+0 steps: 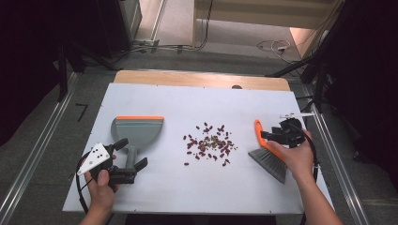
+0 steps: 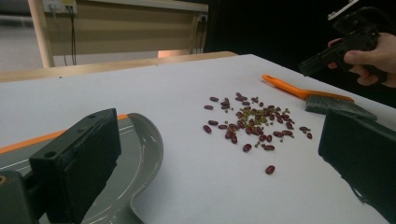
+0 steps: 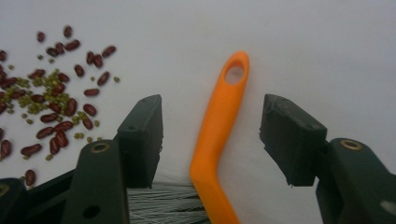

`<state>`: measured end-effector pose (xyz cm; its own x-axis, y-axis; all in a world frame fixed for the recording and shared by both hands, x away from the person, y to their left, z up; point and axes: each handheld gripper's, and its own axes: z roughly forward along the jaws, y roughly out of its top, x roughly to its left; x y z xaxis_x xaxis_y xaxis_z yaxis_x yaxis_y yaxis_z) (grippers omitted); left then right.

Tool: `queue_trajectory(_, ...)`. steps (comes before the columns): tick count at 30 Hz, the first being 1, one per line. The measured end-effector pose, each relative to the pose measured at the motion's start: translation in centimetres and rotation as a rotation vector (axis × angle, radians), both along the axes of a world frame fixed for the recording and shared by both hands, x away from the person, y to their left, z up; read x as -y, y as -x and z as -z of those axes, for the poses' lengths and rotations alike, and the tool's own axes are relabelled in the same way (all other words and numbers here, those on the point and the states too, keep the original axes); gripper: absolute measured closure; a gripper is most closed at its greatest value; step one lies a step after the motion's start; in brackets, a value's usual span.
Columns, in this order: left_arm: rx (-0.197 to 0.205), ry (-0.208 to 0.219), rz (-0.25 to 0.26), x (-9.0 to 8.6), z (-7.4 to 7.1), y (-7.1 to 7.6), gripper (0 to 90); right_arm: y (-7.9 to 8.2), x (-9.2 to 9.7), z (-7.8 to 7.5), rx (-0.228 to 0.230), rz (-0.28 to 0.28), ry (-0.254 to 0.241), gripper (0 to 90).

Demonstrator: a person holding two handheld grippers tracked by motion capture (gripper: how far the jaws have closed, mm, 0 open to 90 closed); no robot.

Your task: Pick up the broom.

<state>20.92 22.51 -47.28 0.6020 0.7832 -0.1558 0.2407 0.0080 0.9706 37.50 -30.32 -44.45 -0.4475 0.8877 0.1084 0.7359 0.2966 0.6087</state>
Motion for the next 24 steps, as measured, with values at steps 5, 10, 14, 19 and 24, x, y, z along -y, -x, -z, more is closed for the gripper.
queue_trajectory(5, -0.002, -0.002, 0.002, 0.0, 0.0, 0.0, 0.3, -1.1, -0.8, 1.1, -0.132, 0.036, 0.099, 52.7)
queue_trajectory(10, -0.004, -0.004, 0.002, 0.0, 0.0, -0.1, 0.3, -1.0, -1.6, 1.4, -0.177, 0.034, 0.156, 58.9)
queue_trajectory(14, -0.004, -0.006, 0.004, 0.1, 0.1, -0.1, 0.3, -1.0, -2.2, 1.8, -0.216, 0.037, 0.186, 58.2)
queue_trajectory(19, -0.004, -0.008, 0.003, 0.1, 0.1, -0.1, 0.3, -0.8, -3.0, 2.6, -0.234, 0.026, 0.259, 57.9)
queue_trajectory(24, -0.006, -0.011, 0.003, 0.2, 0.1, -0.1, 0.3, -0.7, -3.1, 2.6, -0.232, 0.034, 0.259, 60.2)
